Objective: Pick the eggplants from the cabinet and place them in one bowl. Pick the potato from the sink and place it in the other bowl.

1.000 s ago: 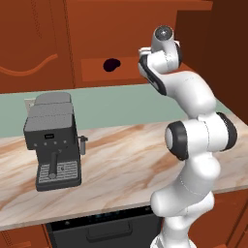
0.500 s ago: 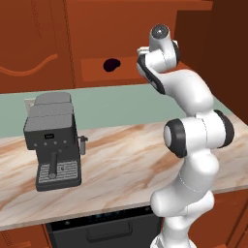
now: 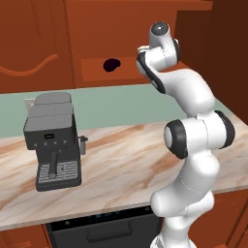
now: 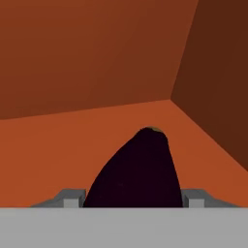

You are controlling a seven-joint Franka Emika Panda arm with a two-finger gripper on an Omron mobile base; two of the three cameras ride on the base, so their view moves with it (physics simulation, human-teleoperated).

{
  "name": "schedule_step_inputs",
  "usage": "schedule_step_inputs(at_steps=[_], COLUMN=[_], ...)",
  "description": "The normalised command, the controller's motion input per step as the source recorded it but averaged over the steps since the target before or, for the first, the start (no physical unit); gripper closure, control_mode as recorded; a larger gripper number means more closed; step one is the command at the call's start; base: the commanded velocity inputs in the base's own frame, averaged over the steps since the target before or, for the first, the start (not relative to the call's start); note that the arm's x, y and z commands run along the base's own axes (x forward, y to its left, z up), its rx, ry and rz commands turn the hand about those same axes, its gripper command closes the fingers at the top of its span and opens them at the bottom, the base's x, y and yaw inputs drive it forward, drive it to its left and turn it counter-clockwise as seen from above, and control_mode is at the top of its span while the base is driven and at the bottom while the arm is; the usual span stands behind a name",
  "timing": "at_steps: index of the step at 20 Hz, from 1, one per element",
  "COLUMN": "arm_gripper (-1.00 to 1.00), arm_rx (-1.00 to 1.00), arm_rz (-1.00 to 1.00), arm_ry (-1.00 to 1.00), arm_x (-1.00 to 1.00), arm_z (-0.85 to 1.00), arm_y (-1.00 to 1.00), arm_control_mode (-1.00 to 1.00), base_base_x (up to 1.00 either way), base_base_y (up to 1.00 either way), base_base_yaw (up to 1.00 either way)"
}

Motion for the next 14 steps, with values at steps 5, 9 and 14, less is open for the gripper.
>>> schedule_step_inputs(at_steps=[5, 9, 14], arm_gripper=[1.0, 1.0, 1.0], arm_rx=[0.03, 0.04, 0.06], arm_rz=[0.0, 0.0, 0.0], arm_ry=[0.0, -0.01, -0.01], arm_x=[-0.43, -0.51, -0.54], arm_z=[-0.18, -0.2, -0.08], arm_y=[0.02, 0.05, 0.03], arm_control_mode=[-1.0, -1.0, -1.0], base_base_x=[0.0, 0.0, 0.0], base_base_y=[0.0, 0.0, 0.0], base_base_yaw=[0.0, 0.0, 0.0])
